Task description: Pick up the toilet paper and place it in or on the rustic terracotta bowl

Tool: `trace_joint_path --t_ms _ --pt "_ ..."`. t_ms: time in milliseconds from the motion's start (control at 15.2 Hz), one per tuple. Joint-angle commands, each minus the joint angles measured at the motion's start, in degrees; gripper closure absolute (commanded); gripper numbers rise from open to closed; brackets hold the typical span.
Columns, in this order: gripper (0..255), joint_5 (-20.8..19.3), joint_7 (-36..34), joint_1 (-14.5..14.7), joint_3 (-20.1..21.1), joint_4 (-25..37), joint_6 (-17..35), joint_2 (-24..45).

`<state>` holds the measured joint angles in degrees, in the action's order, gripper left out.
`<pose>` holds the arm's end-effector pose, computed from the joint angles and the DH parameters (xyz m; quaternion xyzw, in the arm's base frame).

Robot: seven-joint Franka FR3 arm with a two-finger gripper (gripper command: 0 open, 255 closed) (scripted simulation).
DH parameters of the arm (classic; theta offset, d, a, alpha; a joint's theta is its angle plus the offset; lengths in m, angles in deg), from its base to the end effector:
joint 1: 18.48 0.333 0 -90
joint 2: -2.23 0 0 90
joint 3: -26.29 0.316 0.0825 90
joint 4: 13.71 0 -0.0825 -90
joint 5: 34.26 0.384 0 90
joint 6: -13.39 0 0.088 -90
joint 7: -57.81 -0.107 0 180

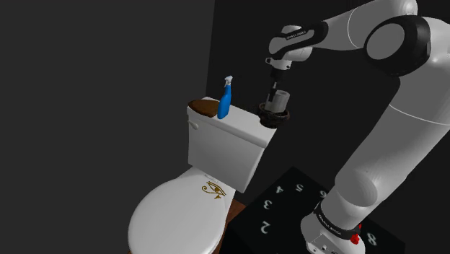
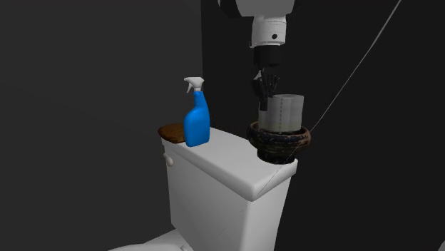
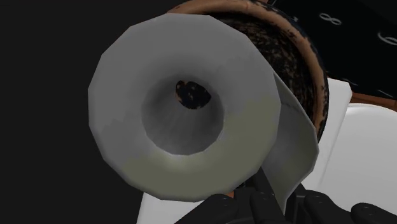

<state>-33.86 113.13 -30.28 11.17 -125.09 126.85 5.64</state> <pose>0.5090 -0.2557 0.4496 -0.9697 -0.2440 0.0110 0.0035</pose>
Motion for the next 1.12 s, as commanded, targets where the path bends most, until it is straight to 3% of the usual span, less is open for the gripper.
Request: trace_joint_path --t_ms 0,264,330,660,924,1056 --pt "255 0.0 0.0 0.0 0.0 -0.3 0.1 0.1" --pt "255 0.0 0.0 0.0 0.0 -0.3 0.1 0.1" --pt "0 0.0 0.0 0.0 0.0 -0.2 0.1 0.1" --pt "0 0.0 0.0 0.0 0.0 -0.3 0.1 0.1" --pt "0 -0.3 -0.3 0.1 0.1 5.6 -7.0 -1.2" --pt "0 -0.3 -0.3 0.1 0.1 5.6 -7.0 -1.2"
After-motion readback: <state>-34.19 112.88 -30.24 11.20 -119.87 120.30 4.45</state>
